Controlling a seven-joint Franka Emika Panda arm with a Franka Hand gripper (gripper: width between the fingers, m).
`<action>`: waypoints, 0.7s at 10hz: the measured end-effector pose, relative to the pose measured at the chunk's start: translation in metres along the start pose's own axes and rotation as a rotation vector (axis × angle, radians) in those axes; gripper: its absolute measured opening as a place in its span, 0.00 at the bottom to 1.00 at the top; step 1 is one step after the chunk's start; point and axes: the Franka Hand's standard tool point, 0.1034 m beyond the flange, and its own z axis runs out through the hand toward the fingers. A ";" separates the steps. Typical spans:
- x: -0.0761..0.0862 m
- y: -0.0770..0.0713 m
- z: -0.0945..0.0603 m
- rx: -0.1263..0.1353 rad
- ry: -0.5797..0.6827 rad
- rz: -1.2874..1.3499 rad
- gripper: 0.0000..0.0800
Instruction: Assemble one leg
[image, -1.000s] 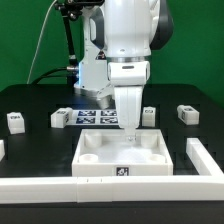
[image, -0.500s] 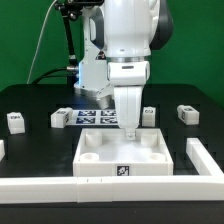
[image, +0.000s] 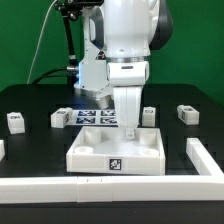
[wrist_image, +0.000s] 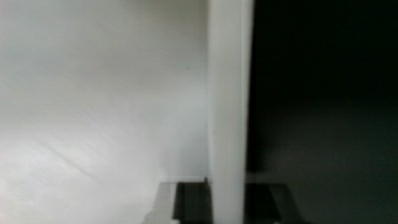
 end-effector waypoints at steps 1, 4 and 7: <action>0.000 0.000 0.000 0.000 0.000 0.000 0.08; -0.001 0.001 0.000 0.043 -0.020 -0.040 0.08; 0.010 0.019 -0.002 0.129 -0.047 -0.108 0.08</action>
Offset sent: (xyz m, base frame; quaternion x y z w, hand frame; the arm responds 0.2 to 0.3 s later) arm 0.0155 0.0022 0.0062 0.0909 -0.0265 -0.1088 0.9895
